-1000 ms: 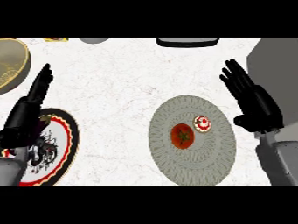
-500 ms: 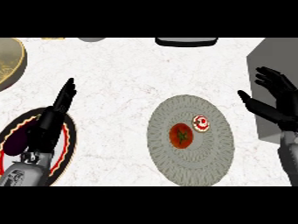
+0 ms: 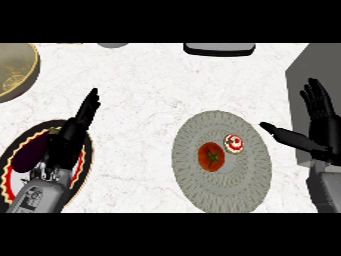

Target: Pick the cupcake from the placemat and place it in the tiered shelf

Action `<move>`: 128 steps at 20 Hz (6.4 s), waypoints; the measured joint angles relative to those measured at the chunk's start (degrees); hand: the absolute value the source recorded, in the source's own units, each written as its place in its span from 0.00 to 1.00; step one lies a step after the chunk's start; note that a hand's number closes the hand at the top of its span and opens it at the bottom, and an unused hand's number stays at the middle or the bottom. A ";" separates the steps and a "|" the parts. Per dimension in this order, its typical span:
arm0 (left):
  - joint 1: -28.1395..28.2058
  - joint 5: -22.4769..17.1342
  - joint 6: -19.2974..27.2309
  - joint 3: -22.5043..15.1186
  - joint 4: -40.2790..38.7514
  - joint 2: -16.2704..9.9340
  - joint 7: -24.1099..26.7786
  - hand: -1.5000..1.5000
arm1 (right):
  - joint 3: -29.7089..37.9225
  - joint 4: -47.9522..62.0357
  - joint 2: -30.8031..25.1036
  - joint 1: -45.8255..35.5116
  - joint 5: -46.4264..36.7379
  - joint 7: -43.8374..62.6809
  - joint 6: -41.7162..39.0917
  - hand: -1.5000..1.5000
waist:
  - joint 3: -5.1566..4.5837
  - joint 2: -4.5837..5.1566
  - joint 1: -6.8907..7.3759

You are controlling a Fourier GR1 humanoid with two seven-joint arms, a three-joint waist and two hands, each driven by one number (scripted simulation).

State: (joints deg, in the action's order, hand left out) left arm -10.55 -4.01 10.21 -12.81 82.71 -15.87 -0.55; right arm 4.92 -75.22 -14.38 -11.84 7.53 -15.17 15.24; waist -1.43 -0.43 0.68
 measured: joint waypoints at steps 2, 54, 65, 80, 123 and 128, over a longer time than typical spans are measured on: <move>-0.50 -0.49 -0.58 0.58 -0.13 -0.21 -0.65 0.50 | -2.12 -0.36 -1.80 0.70 -1.40 1.85 -2.37 0.00 | 0.11 0.02 0.06; 1.63 8.41 -7.38 6.99 1.35 7.78 -1.60 0.50 | -20.55 -28.32 1.34 -4.80 -41.36 66.32 -30.81 0.00 | 1.42 0.40 -0.60; 0.39 9.78 -8.81 8.78 -0.77 9.40 -0.47 0.50 | -19.52 -23.07 5.34 -4.80 -46.82 63.83 -32.84 0.00 | 1.43 0.42 -0.60; 1.04 10.89 -10.83 10.69 0.61 10.04 -1.08 0.50 | -16.34 -14.39 7.33 -3.72 -53.17 56.24 -31.23 0.00 | 1.43 0.43 -0.60; 3.34 12.53 -10.79 13.47 1.48 11.27 -0.91 0.50 | -26.53 -19.62 -20.54 9.83 -46.57 -12.97 -41.56 1.00 | 1.95 -0.51 -4.51; 4.07 12.12 -10.35 14.53 1.78 10.96 -0.80 0.50 | -20.02 -21.03 -29.64 13.37 -36.19 -26.33 -41.40 1.00 | 1.92 -0.52 -6.18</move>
State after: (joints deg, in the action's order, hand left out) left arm -6.48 8.11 -0.14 1.72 84.49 -4.91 -1.36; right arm -15.10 -96.25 -44.03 1.53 -28.66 -41.50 -26.16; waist 0.49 -0.95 -5.50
